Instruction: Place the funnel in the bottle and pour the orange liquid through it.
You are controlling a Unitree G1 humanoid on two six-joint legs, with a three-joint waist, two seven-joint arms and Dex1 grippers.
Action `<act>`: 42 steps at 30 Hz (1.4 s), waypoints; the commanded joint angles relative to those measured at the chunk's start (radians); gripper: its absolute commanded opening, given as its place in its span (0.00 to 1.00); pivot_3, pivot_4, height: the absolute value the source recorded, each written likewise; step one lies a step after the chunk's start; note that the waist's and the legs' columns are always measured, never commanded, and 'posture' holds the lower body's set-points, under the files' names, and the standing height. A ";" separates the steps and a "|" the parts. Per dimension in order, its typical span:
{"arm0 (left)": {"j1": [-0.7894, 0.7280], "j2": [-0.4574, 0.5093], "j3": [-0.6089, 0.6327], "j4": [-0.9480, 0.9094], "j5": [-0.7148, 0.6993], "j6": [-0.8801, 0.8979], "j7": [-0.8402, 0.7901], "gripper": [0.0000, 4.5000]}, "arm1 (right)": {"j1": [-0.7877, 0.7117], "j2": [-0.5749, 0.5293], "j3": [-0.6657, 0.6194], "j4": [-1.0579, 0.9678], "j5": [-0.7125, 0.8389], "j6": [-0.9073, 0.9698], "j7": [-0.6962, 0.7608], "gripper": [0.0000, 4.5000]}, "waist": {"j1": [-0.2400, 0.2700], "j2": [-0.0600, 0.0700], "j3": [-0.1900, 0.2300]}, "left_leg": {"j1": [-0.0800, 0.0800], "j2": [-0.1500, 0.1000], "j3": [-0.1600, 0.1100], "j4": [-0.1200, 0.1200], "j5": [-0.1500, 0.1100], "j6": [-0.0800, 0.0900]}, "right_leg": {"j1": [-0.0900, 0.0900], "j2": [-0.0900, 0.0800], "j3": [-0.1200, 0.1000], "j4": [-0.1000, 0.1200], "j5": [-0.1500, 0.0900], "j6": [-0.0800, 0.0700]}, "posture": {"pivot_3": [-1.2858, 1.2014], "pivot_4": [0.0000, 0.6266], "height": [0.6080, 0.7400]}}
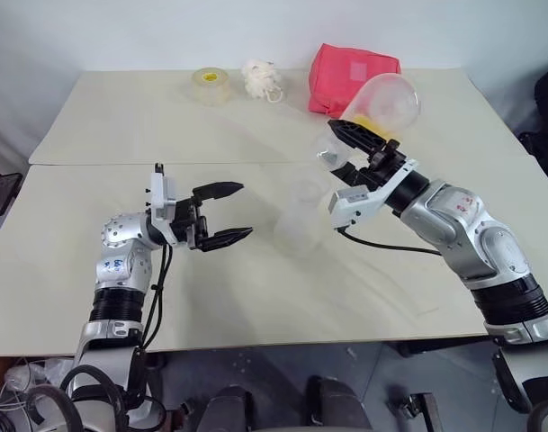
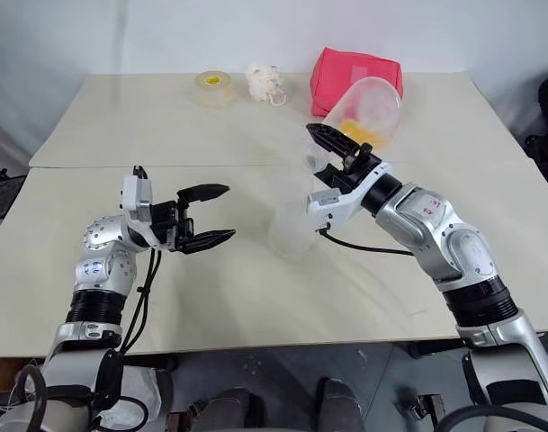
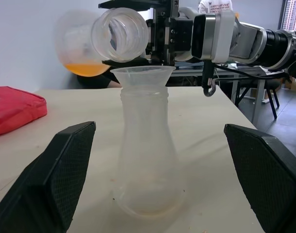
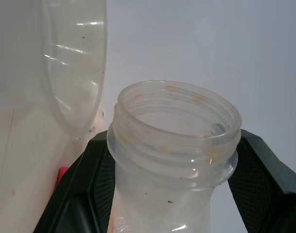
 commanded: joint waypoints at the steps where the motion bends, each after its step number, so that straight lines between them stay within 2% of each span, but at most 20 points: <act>1: -0.027 -0.002 0.005 -0.011 -0.018 -0.005 -0.001 1.00 | -0.037 -0.024 -0.025 -0.009 -0.021 -0.034 -0.035 0.62 | 0.000 0.000 0.000 | 0.000 0.000 0.000 0.000 0.000 0.000 | 0.000 0.000 0.000 0.000 0.000 0.000 | 0.52 0.24 1.00; 18: -0.030 -0.011 0.002 -0.013 -0.017 0.001 0.008 1.00 | -0.108 -0.049 -0.016 0.075 -0.159 -0.130 -0.163 0.62 | -0.001 0.000 0.000 | 0.000 0.001 0.000 0.000 0.000 0.000 | 0.000 0.000 0.000 0.000 0.000 0.000 | 0.52 0.24 1.00; 42: -0.036 -0.012 0.003 -0.010 -0.016 0.010 0.009 1.00 | -0.136 -0.068 0.021 0.134 -0.249 -0.211 -0.264 0.62 | -0.001 0.000 0.000 | 0.000 0.001 0.000 0.000 0.000 0.000 | 0.000 0.000 0.000 0.000 0.000 0.000 | 0.52 0.24 1.00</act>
